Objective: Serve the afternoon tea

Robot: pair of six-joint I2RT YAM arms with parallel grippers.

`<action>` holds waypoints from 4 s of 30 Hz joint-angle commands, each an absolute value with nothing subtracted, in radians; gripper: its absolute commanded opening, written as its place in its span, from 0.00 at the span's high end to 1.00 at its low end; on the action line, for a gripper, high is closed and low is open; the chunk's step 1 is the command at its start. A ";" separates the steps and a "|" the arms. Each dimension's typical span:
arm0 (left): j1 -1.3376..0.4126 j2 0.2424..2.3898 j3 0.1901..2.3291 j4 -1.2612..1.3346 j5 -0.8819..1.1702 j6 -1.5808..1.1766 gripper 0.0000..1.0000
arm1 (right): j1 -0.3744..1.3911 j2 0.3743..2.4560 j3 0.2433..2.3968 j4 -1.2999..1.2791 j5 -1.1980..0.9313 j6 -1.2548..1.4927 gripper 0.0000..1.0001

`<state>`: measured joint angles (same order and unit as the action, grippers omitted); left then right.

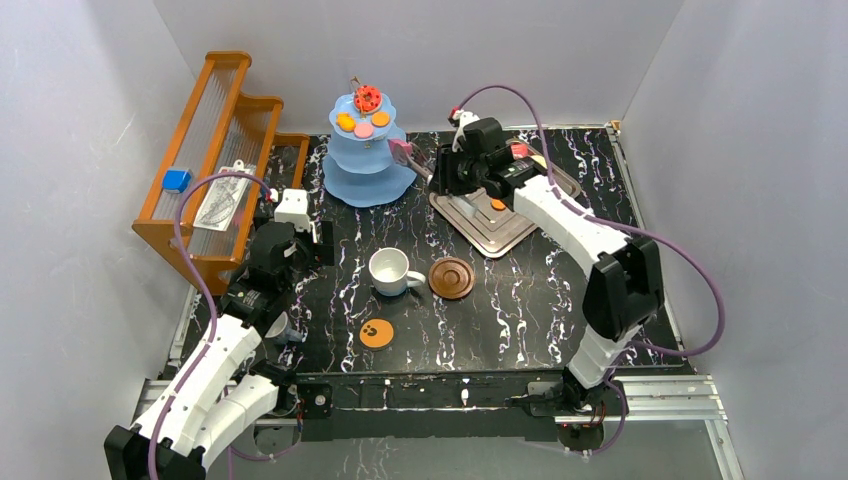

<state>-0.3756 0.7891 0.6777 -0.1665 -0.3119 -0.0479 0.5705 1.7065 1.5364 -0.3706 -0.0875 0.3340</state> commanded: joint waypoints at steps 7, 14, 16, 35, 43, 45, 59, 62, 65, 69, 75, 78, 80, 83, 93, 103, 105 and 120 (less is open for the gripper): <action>-0.380 0.765 0.672 -0.167 -0.335 -0.041 0.02 | 0.579 1.809 1.679 -0.230 -0.129 0.307 0.60; -0.380 0.775 0.674 -0.167 -0.341 -0.039 0.02 | 0.579 1.856 1.735 -0.248 -0.110 0.282 0.59; -0.380 0.778 0.675 -0.167 -0.338 -0.038 0.02 | 0.579 1.876 1.755 -0.253 -0.098 0.272 0.58; -0.380 0.796 0.675 -0.166 -0.351 -0.034 0.02 | 0.580 1.985 1.879 -0.327 -0.079 0.214 0.54; -0.380 0.799 0.677 -0.167 -0.353 -0.034 0.02 | 0.584 1.970 1.899 -0.393 -0.079 0.192 0.54; -0.380 0.796 0.678 -0.167 -0.352 -0.035 0.02 | 0.592 1.947 1.889 -0.394 -0.080 0.190 0.55; -0.380 0.776 0.677 -0.173 -0.367 -0.035 0.02 | 0.659 1.854 1.808 -0.383 -0.054 0.179 0.55; -0.380 0.773 0.675 -0.173 -0.368 -0.035 0.02 | 0.672 1.857 1.813 -0.384 -0.054 0.186 0.55; -0.380 0.775 0.676 -0.172 -0.369 -0.037 0.02 | 0.684 1.873 1.815 -0.364 -0.053 0.191 0.55; -0.380 0.776 0.678 -0.173 -0.367 -0.037 0.02 | 0.694 1.914 1.834 -0.336 -0.052 0.202 0.55; -0.380 0.784 0.679 -0.170 -0.368 -0.034 0.02 | 0.718 1.987 1.883 -0.318 -0.059 0.222 0.55; -0.380 0.790 0.682 -0.171 -0.365 -0.033 0.02 | 0.730 2.010 1.893 -0.307 -0.052 0.224 0.55; -0.380 0.789 0.683 -0.170 -0.356 -0.034 0.02 | 0.733 2.017 1.882 -0.269 -0.049 0.228 0.55; -0.380 0.790 0.685 -0.174 -0.354 -0.034 0.02 | 0.737 2.041 1.887 -0.222 -0.022 0.233 0.55; -0.380 0.776 0.683 -0.174 -0.353 -0.035 0.02 | 0.743 2.132 1.957 -0.176 0.095 0.222 0.54; -0.380 0.771 0.684 -0.174 -0.351 -0.035 0.02 | 0.748 2.139 1.972 -0.136 0.130 0.217 0.54; -0.380 0.770 0.684 -0.173 -0.351 -0.035 0.02 | 0.749 2.139 1.974 -0.124 0.132 0.220 0.54; -0.380 0.767 0.684 -0.172 -0.353 -0.034 0.02 | 0.755 2.264 2.086 -0.095 0.179 0.230 0.51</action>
